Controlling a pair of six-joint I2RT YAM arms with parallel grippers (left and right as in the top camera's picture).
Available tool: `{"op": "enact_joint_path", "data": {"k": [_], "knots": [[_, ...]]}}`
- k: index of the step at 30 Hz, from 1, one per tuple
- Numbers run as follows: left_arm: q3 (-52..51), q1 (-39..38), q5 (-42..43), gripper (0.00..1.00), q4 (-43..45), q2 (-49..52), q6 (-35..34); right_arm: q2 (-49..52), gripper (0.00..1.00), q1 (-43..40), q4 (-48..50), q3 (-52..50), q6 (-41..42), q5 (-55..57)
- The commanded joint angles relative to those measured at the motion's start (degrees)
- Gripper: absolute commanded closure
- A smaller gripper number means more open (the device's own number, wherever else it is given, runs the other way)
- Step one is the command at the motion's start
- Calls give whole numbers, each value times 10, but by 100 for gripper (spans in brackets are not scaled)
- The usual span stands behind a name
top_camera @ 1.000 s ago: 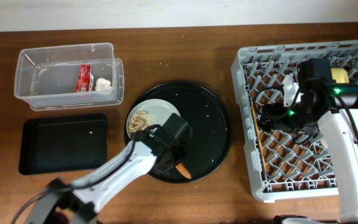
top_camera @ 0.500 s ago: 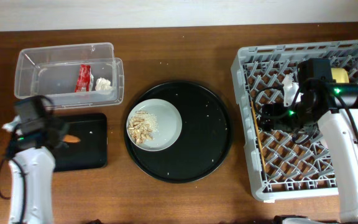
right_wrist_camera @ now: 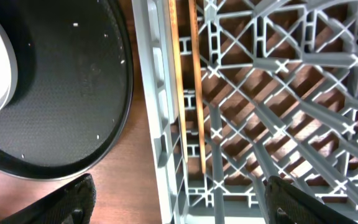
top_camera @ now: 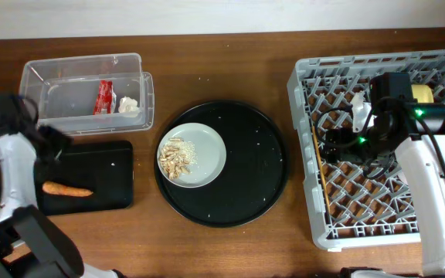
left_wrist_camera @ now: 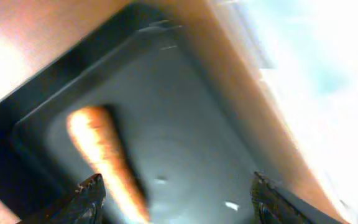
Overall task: Sort waste into correct bins and load items into the dishwasher rack
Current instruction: 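Carry the carrot with the left gripper onto the black tray, then grasp the white plate with the left gripper and tip scraps onto the tray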
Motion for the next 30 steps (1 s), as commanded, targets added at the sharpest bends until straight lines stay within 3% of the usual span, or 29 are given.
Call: {"op": "enact_joint_path", "data": {"k": [1, 3, 10, 15, 18, 20, 24, 27, 30], "knots": [[55, -117, 27, 28, -25, -4, 65, -1, 13, -2, 0, 8, -6, 1], [55, -241, 24, 31, -23, 3, 64, -1, 13, -2, 0, 8, -6, 1], [69, -545, -10, 30, 6, 118, 62, -1, 14, -2, -17, 8, -6, 1], [262, -565, 26, 27, -109, 204, 53, -1, 13, -2, -17, 8, -6, 1], [268, -585, 26, 28, -147, 273, 51, -1, 14, -2, -17, 8, -6, 1], [268, -607, -3, 44, -147, 290, 51, -1, 14, -2, -18, 8, -6, 1], [257, -636, -71, 48, -147, 295, 42, -1, 13, -2, -19, 8, -6, 1], [249, -639, -75, 48, -149, 321, 38, -1, 13, -2, -20, 8, -6, 1], [249, -640, -75, 69, -164, 346, 38, -1, 14, -2, -20, 8, -6, 1]]}}
